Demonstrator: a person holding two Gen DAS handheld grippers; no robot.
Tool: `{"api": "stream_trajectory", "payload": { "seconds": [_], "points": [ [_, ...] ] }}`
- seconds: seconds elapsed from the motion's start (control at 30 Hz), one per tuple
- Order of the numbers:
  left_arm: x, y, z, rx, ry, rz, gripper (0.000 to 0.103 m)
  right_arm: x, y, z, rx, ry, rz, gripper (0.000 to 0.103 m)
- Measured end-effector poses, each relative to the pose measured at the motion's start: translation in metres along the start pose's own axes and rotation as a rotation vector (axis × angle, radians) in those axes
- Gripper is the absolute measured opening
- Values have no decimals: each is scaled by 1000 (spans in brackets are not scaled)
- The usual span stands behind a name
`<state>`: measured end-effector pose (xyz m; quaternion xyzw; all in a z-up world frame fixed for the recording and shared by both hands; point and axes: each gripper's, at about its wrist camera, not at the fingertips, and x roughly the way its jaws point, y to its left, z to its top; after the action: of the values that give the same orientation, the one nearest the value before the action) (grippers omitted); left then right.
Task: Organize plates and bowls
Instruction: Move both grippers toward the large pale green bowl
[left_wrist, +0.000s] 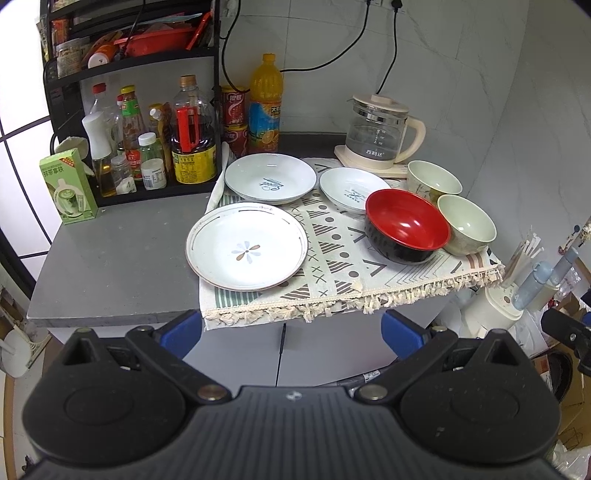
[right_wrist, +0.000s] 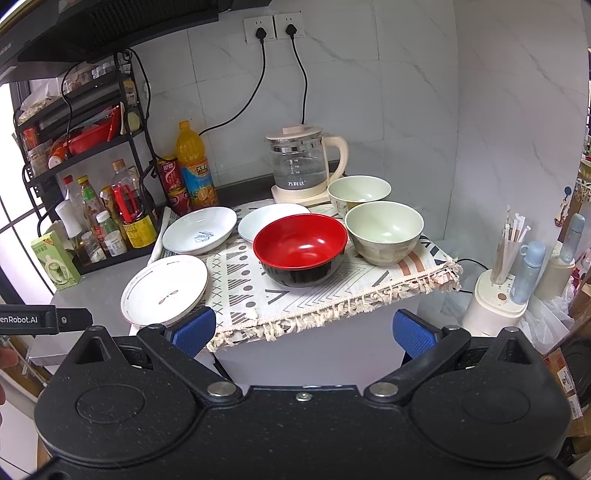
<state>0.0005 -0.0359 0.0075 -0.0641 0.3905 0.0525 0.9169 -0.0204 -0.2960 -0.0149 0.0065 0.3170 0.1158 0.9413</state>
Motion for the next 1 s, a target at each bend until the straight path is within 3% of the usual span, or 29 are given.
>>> {"api": "stream_trajectory", "payload": {
  "seconds": [0.5,1.0],
  "points": [
    [35,-30,18,8,8,-71,102,16,-31,10,38,13,-33,103],
    [118,-78,70,12,71,-114,102,75,-64,39,42,52,-55,103]
  ]
}}
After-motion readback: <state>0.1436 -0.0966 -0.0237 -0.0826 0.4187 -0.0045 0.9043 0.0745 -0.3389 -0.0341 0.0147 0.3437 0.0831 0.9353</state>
